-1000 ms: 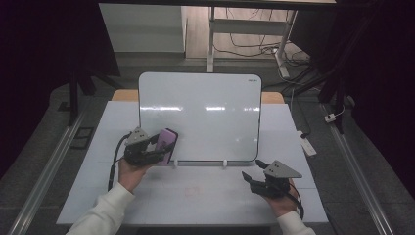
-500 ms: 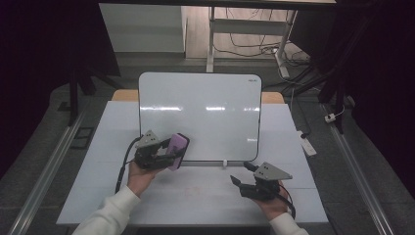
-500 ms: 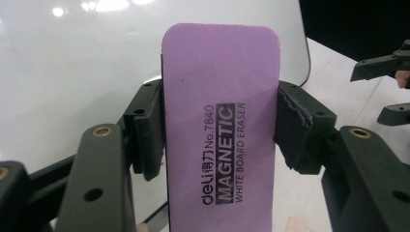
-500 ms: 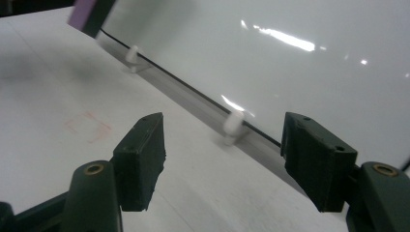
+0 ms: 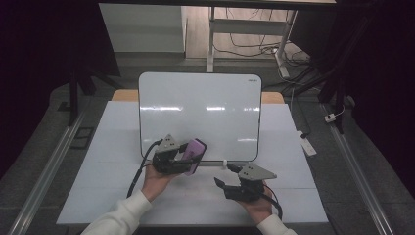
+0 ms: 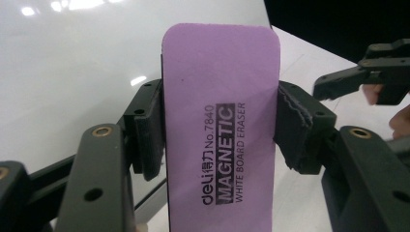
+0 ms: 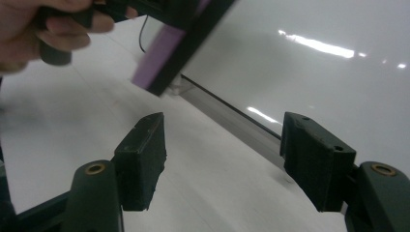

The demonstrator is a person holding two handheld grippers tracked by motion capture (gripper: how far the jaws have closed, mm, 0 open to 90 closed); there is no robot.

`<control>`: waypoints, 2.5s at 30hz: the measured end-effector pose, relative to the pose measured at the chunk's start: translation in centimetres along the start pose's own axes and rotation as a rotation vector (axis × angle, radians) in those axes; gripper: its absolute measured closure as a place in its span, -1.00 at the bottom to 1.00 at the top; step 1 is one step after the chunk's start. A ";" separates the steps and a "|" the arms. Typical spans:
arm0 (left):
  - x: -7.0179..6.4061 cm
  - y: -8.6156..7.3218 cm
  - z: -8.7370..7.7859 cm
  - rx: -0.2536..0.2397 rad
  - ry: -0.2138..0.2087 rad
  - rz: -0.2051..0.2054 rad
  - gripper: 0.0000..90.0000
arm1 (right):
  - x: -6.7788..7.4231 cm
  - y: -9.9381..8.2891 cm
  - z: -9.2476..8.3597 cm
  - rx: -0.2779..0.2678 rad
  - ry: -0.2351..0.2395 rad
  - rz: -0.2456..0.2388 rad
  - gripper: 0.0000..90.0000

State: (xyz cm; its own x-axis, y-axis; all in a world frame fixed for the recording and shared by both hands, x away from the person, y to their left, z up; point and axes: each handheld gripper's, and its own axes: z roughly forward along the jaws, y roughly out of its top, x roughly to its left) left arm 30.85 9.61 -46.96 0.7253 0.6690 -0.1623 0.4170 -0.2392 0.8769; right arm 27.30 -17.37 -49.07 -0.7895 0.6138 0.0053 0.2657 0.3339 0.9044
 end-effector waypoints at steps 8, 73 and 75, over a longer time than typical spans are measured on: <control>-1.3 0.1 1.1 -0.010 -0.029 0.014 -0.08 | 1.2 0.5 1.9 -0.005 0.022 0.029 -0.25; 6.0 -9.1 -11.9 0.119 0.244 -0.111 -0.34 | -5.3 1.9 -2.5 0.080 -0.482 0.165 0.45; 6.2 -9.3 -12.1 0.118 0.251 -0.122 -0.34 | -5.4 2.0 -2.4 0.079 -0.483 0.175 0.44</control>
State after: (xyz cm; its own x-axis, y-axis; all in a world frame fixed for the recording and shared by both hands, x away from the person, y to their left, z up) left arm 24.83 24.50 -50.61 0.5138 0.8475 -0.1330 0.5642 -0.2170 0.7966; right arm 30.78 -21.76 -46.29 -0.3889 0.9193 -0.0603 0.4266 0.2377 0.8726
